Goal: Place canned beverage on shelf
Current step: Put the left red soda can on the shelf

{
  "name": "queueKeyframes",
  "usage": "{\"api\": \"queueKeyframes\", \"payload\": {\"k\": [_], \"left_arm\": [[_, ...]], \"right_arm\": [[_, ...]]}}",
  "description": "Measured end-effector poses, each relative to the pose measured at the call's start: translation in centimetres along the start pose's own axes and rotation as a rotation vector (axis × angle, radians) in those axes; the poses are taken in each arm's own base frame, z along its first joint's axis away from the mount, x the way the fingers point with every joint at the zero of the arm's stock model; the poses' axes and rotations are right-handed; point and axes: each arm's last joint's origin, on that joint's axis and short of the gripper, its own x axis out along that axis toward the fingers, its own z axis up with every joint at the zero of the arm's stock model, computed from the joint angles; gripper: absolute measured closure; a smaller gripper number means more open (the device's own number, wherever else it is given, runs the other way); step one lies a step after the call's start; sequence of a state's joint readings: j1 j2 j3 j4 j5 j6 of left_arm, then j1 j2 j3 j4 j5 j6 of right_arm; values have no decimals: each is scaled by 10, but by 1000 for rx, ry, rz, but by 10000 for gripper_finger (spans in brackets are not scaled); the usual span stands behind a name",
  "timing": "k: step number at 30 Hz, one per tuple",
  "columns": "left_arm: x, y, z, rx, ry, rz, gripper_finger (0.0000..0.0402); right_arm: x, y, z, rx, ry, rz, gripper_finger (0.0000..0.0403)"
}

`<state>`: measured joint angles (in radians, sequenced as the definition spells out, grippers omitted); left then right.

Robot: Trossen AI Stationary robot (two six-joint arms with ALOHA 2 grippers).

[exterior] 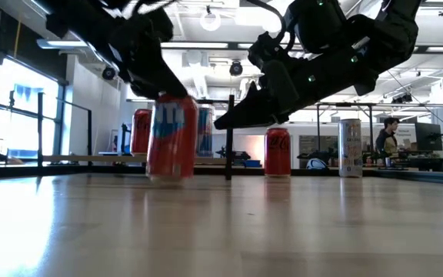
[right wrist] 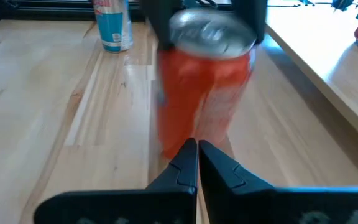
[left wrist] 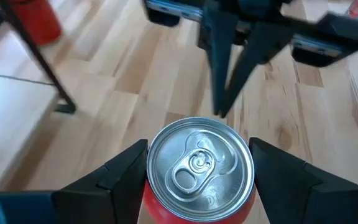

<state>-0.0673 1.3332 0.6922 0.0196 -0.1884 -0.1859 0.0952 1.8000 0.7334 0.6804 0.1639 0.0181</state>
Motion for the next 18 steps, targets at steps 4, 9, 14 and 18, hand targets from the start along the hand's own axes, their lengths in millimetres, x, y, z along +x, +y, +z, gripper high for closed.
{"api": "queueKeyframes", "payload": {"k": [4, 9, 14, 18], "left_arm": [[-24, 5, 6, -47, -24, 57, 167], [-59, 16, 8, -99, -46, 190, 167], [-95, 32, 3, -129, -65, 370, 167], [-119, 46, -1, -166, -83, 486, 168]], "right_arm": [[0, 0, 0, 0, 1, 4, 403], [0, 0, 0, -1, 4, 5, 403], [0, 0, -1, -2, 11, 7, 403], [0, 0, -1, -2, 11, 8, 403]]}}
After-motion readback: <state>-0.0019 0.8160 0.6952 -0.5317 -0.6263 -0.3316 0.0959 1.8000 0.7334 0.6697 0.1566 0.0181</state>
